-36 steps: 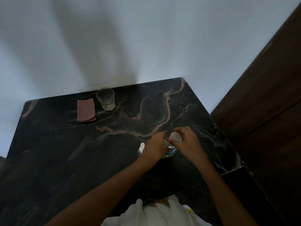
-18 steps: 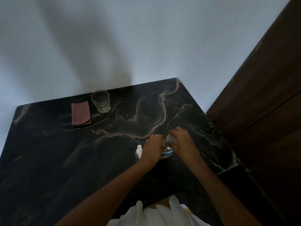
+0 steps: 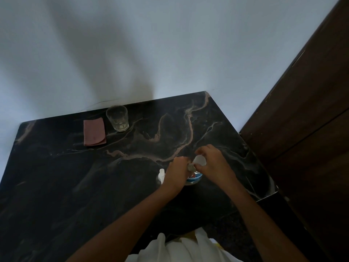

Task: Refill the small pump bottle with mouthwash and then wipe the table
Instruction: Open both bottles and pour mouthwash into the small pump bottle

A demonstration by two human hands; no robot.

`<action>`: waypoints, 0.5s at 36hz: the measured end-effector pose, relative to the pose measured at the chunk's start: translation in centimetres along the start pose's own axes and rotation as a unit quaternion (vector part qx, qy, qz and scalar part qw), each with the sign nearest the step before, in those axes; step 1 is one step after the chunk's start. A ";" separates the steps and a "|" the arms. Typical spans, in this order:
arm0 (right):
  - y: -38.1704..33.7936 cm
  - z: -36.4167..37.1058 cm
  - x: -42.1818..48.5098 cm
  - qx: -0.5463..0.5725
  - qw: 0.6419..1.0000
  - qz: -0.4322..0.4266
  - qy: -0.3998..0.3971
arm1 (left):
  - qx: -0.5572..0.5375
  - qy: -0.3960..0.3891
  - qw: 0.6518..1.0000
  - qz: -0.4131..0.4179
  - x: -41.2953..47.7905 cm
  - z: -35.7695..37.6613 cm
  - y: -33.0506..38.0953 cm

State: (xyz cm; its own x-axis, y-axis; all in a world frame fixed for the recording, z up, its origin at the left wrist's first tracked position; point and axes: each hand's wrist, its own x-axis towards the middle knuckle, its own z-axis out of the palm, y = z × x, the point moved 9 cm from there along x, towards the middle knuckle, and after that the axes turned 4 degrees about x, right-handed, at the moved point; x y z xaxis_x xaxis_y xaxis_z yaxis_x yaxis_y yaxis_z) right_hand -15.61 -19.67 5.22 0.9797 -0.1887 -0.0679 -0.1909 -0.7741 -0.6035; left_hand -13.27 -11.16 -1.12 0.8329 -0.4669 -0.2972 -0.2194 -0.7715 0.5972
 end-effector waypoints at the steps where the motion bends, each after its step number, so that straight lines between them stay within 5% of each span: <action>1: -0.2 -0.1 0.0 0.018 1.000 -0.007 -0.004 | -0.002 0.005 1.000 -0.008 0.1 0.0 -0.4; 18: 0.0 0.3 -0.2 0.045 0.999 -0.013 -0.017 | -0.018 0.031 0.999 -0.015 1.0 1.2 -2.1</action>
State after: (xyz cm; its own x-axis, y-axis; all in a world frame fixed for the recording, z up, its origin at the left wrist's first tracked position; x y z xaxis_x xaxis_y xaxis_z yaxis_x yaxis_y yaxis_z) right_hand -15.78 -19.42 4.99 0.9860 -0.1471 -0.0783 -0.1610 -0.7202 -0.6748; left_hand -12.56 -10.53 -3.59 0.8687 -0.4161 -0.2688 -0.1769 -0.7674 0.6162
